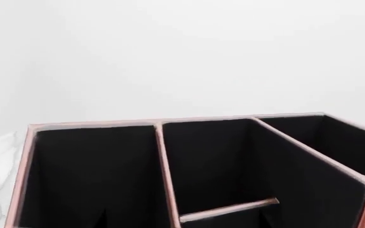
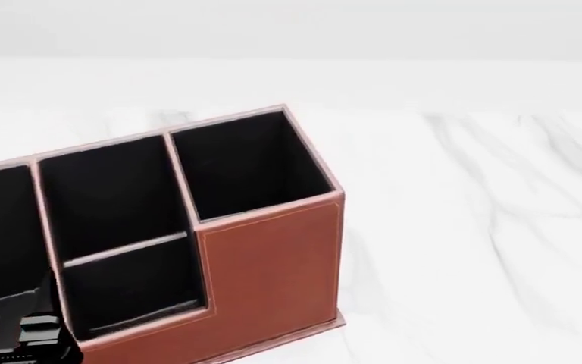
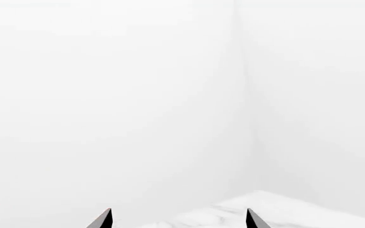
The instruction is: Pick up the book and place it in the front compartment of the caddy.
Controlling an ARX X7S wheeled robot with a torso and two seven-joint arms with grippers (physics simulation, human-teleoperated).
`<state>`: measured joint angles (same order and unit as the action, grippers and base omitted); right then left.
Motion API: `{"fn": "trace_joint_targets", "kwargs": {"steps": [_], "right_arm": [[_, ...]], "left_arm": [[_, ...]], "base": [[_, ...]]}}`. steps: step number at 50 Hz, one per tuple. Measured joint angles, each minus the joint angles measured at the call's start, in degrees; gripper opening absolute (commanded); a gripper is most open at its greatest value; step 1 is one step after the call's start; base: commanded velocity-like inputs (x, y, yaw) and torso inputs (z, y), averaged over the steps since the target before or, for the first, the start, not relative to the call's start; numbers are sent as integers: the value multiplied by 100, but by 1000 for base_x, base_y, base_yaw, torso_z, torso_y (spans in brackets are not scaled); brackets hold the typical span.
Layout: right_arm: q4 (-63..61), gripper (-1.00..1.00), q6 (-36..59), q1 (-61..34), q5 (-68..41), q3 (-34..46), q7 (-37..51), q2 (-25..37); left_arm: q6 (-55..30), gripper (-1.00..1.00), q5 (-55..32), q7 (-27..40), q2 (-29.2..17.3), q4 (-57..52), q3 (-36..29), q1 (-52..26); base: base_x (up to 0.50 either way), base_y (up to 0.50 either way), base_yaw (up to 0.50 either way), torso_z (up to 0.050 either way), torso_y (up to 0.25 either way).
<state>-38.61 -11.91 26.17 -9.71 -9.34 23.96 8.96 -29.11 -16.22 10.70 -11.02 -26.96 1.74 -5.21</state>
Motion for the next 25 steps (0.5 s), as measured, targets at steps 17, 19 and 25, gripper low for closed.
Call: {"fn": "trace_joint_targets", "kwargs": {"steps": [17,19,25], "right_arm": [[-46,100,44,20,61,21,159,71],[-57,100,67,18,97,27,177,88],[-86,100,108,20,187,57,224,111]], "left_arm": [[55,100,-84,86,-93,24,-98,-15],[63,100,-108,95,-95,28,-117,-19],[73,100,-131,139,-136,38,-133,-29]], "base": [[56,28,0,0,1],[0,500,0,0,0],[0,448,0,0,0]]}}
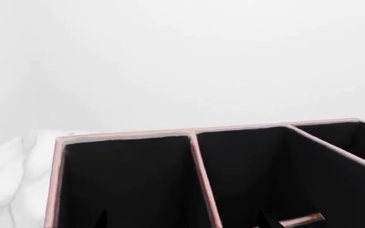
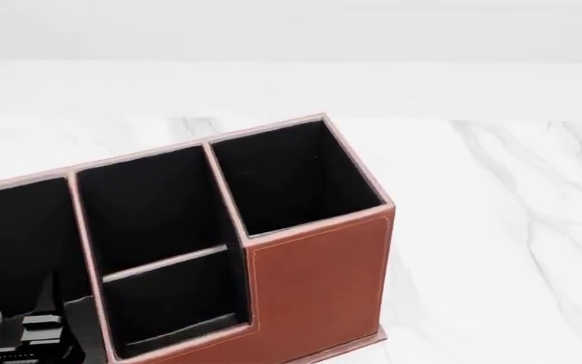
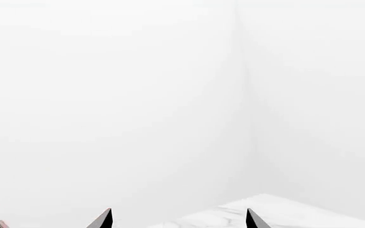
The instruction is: Pick up the book and place it in the front compartment of the caddy.
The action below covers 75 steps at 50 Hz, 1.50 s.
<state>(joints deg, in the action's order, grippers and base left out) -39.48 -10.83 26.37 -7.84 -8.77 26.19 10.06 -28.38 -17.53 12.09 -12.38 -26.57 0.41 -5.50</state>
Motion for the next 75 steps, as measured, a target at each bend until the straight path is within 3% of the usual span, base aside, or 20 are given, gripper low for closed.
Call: {"fn": "trace_joint_targets", "kwargs": {"steps": [33,46,59,75], "right_arm": [[38,100,-227,91,-69,86,115,122],[83,100,-397,194,-92,116,150,142],[107,100,-547,208,-110,183,184,154],[165,100,-651,146,-102,265,244,175]], "left_arm": [[175,100,-114,9,-186,15,-150,42],[-894,100,-1022,-831,-765,-52,-491,-520],[-1859,100,-1525,-1869,-1503,54,-1231,-1193],[-3050,100,-2606,-2321,-2228,-930,-1267,-1368]], "base": [[96,0,0,0,0],[0,0,0,0,0],[0,0,0,0,0],[0,0,0,0,0]]}}
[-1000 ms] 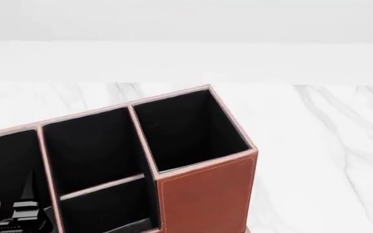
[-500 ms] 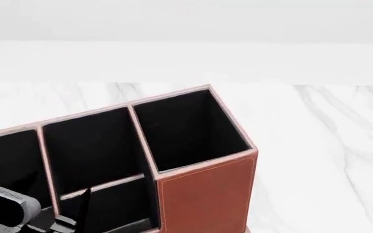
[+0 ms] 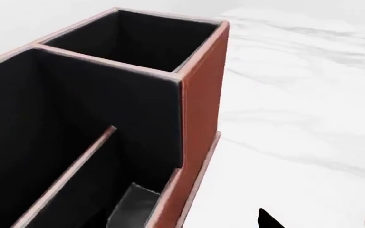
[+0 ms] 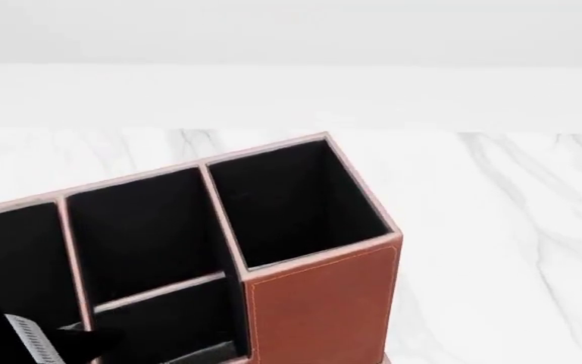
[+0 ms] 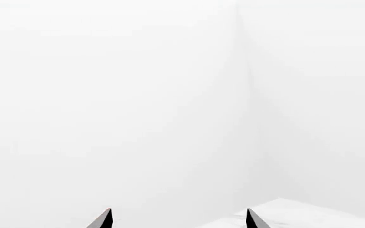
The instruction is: Pick up the book and place it in the front compartment of the caddy.
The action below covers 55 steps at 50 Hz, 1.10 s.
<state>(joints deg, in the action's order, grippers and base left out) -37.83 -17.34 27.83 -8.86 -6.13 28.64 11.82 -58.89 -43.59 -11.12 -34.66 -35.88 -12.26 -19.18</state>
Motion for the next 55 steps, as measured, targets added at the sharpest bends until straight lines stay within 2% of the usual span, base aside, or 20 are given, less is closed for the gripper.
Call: {"fn": "trace_joint_targets", "kwargs": {"steps": [11,26,42,55], "right_arm": [[55,100,-128,30,-20,18,31,22],[83,100,-273,105,-4,48,79,42],[66,100,-311,130,-2,75,133,92],[66,100,-378,166,-3,94,175,119]], "left_arm": [[-501,100,-550,9,-151,-486,3,75],[-700,100,-864,68,-273,-915,-32,255],[-748,100,-819,236,-307,-1236,-259,339],[-599,100,-346,216,-337,-1164,-811,303]], "base": [[0,0,0,0,0],[0,0,0,0,0],[0,0,0,0,0],[0,0,0,0,0]]}}
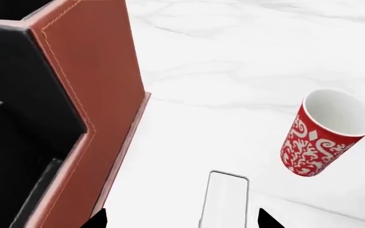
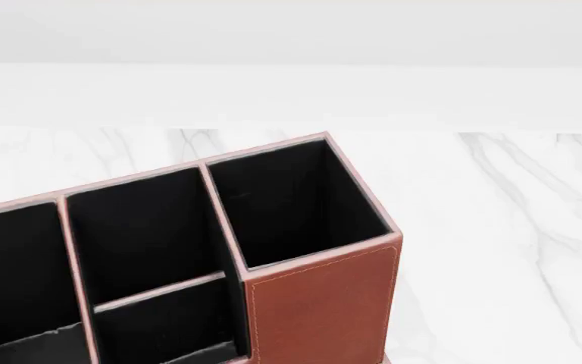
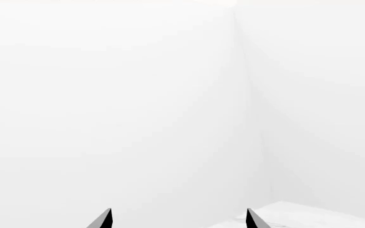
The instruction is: Pick up the book and place it in the front compartment of the caddy.
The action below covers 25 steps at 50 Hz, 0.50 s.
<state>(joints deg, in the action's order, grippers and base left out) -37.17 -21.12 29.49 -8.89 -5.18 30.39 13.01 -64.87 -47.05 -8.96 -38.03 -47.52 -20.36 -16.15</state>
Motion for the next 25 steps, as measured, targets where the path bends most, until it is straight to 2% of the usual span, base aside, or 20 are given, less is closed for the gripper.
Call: {"fn": "trace_joint_targets", "kwargs": {"steps": [25], "right_arm": [[7,100,7,-53,18,88,74,60]], "left_arm": [[273,100,849,-42,-147,42,-1032,-39]], "base": [[0,0,0,0,0]]}}
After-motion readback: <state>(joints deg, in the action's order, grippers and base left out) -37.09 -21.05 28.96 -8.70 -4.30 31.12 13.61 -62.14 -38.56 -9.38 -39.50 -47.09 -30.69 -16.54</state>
